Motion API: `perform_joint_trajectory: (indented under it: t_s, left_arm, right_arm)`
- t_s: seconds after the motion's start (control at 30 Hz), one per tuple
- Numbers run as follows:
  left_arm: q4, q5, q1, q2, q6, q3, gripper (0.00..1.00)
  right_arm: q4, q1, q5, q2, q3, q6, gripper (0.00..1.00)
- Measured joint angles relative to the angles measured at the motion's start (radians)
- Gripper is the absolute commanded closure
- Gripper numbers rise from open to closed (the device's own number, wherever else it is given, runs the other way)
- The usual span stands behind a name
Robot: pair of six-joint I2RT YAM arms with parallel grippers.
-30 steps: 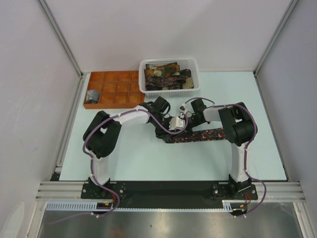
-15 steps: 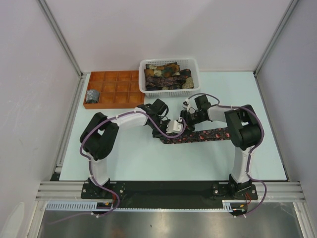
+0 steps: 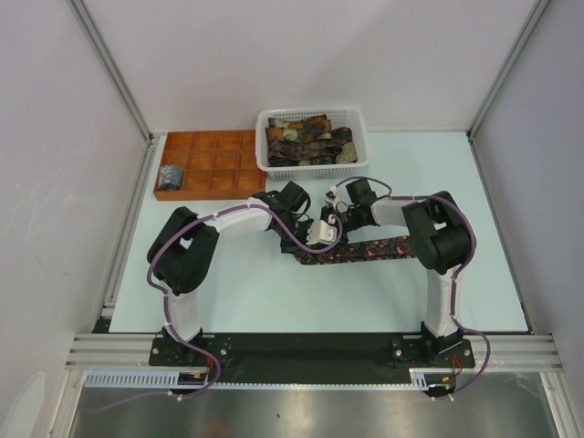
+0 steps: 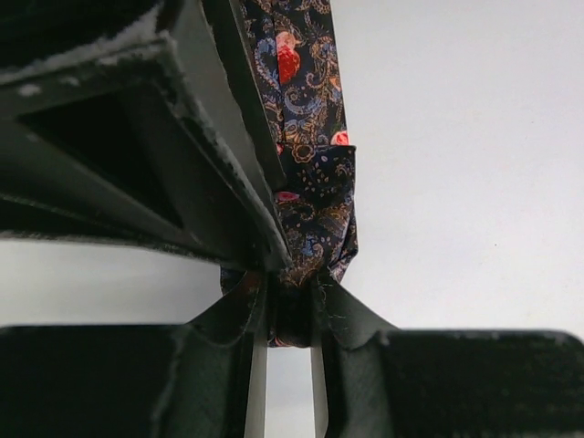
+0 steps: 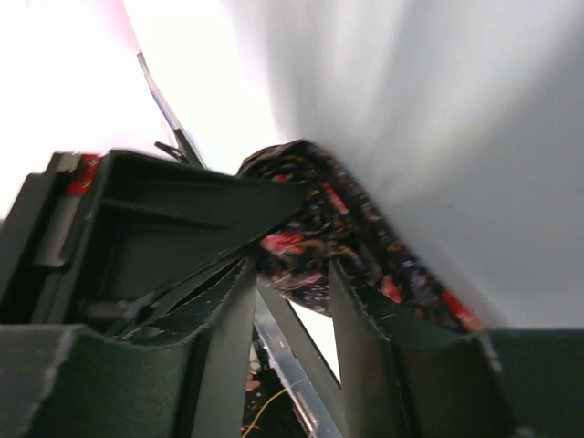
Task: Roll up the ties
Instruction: Roll the tie at the center of the board.
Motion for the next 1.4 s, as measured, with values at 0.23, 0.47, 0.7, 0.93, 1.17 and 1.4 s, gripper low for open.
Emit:
perform_joint_trajectory:
  t_s: [0.23, 0.47, 0.7, 0.93, 1.17, 1.4]
  left_arm:
    - [0.002, -0.006, -0.001, 0.000, -0.008, 0.000, 0.66]
    - [0.016, 0.002, 0.007, -0.001, -0.042, -0.002, 0.22]
    - [0.068, 0.037, 0.042, -0.063, -0.087, -0.055, 0.04]
    - [0.133, 0.066, 0.039, -0.071, -0.120, -0.058, 0.00]
    - [0.148, 0.097, 0.003, -0.064, -0.149, -0.055, 0.09]
    - [0.146, 0.105, -0.025, 0.006, -0.194, -0.028, 0.31]
  right_arm:
    - [-0.017, 0.000, -0.024, 0.027, 0.022, -0.027, 1.00]
    - [-0.084, -0.031, -0.002, 0.027, 0.022, -0.145, 1.00]
    - [-0.164, -0.068, 0.037, 0.027, 0.022, -0.253, 1.00]
    - [-0.194, -0.072, 0.060, 0.028, 0.022, -0.298, 1.00]
    - [-0.195, -0.072, 0.063, 0.033, 0.023, -0.294, 1.00]
    - [-0.190, -0.072, 0.054, 0.041, 0.023, -0.284, 1.00]
